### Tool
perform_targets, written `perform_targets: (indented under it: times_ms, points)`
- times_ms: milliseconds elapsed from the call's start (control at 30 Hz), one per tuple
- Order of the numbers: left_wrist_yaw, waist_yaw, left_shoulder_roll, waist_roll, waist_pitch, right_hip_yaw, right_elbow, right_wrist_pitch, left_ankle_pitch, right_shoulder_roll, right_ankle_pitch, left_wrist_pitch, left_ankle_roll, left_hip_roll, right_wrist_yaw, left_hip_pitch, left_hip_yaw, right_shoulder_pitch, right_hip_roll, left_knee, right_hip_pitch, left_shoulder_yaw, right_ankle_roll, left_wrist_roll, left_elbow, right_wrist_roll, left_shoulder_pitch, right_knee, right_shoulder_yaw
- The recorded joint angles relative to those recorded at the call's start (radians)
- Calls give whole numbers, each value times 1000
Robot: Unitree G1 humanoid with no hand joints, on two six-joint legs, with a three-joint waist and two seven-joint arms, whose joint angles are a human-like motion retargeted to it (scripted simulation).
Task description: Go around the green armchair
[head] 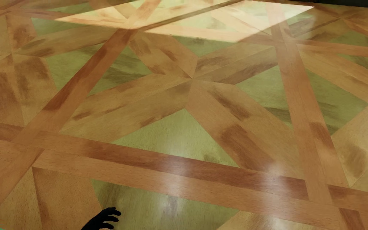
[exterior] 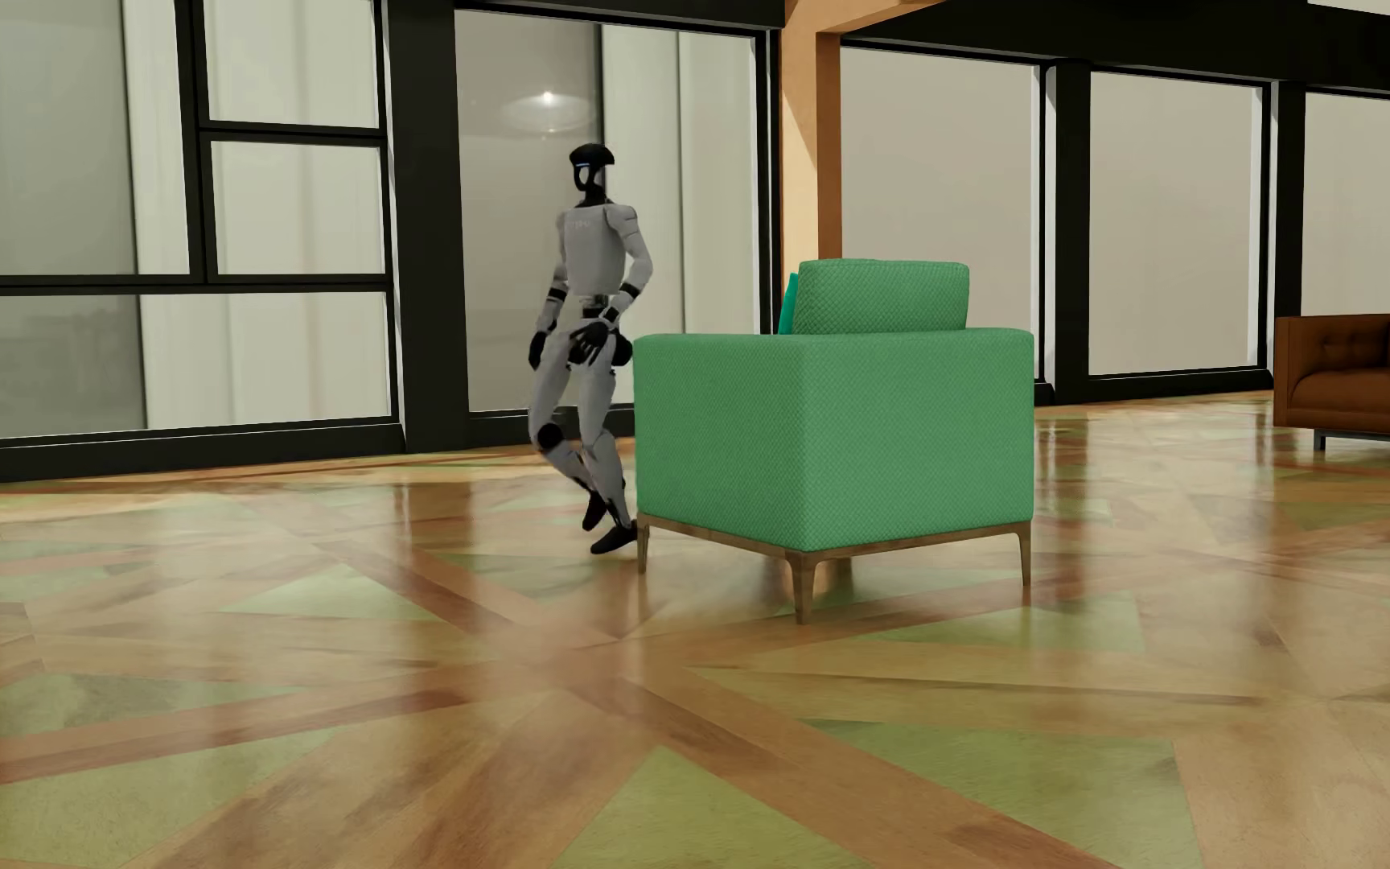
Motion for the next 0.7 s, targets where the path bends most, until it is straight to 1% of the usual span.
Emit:
perform_targets:
  times_ms: [33,67,100,167,233,267,300,333,367,400,433,467,500,533,567,633,667,700]
  points:
    - [0,-8,-2,11,7,0,5,0,-14,-12,60,0,0,-2,0,35,0,-6,10,-3,-38,1,0,0,-31,0,-12,-88,-34]
    - [0,-14,-1,19,13,0,8,0,-28,-23,82,0,0,-1,0,70,0,-14,21,-7,-68,-1,0,0,-58,0,-19,-188,-48]
    - [0,-21,2,24,17,0,10,0,-43,-32,64,0,0,3,0,105,0,-21,29,-11,-88,-8,0,0,-77,0,-18,-290,-47]
    - [0,-46,11,30,19,0,11,0,-69,-40,-56,0,0,21,0,168,0,-25,42,-19,-96,-32,0,0,-70,0,-5,-493,-22]
    - [0,-78,7,37,17,0,9,0,-94,-32,-204,0,0,42,0,217,0,-10,51,-19,-68,-62,0,0,27,0,12,-651,-13]
    - [0,-94,2,41,14,0,9,0,-105,-23,-255,0,0,54,0,234,0,4,53,-13,-53,-75,0,0,101,0,22,-694,-14]
    - [0,-107,-3,42,9,0,12,0,-112,-10,-280,0,0,66,0,249,0,19,58,-5,-38,-85,0,0,185,0,34,-710,-13]
    - [0,-113,-6,42,2,0,21,0,-111,5,-275,0,0,78,0,260,0,35,66,4,-27,-90,0,0,270,0,50,-699,-7]
    - [0,-111,-8,39,-8,0,36,0,-92,22,-243,0,0,90,0,266,0,49,78,14,-27,-93,0,0,350,0,68,-665,8]
    - [0,-97,-9,40,-18,0,61,0,-48,40,-204,0,0,101,0,265,0,60,91,31,-36,-89,0,0,423,0,89,-621,30]
    - [0,-73,-10,44,-26,0,90,0,31,57,-182,0,0,112,0,253,0,65,103,64,-39,-78,0,0,481,0,112,-588,61]
    - [0,-49,-10,49,-32,0,115,0,146,69,-184,0,0,124,0,219,0,68,112,124,-26,-67,0,0,519,0,136,-580,99]
    - [0,-33,-8,56,-39,0,127,0,267,77,-196,0,0,138,0,153,0,71,119,227,3,-68,0,0,538,0,157,-596,133]
    - [0,-21,-3,65,-42,0,120,0,327,77,-209,0,0,153,0,62,0,78,125,376,40,-76,0,0,536,0,171,-623,151]
    - [0,-4,2,74,-40,0,97,0,287,69,-221,0,0,167,0,-35,0,89,130,552,77,-85,0,0,518,0,177,-648,155]
    - [0,49,6,78,-21,0,54,0,46,40,-245,0,0,181,0,-195,0,98,131,886,144,-88,0,0,457,0,171,-672,153]
    - [0,81,3,71,-11,0,56,0,-36,24,-260,0,0,183,0,-256,0,91,125,1044,178,-80,0,0,426,0,164,-681,156]
    - [0,109,-3,61,-3,0,73,0,-69,8,-278,0,0,182,0,-309,0,78,115,951,212,-65,0,0,399,0,156,-691,160]
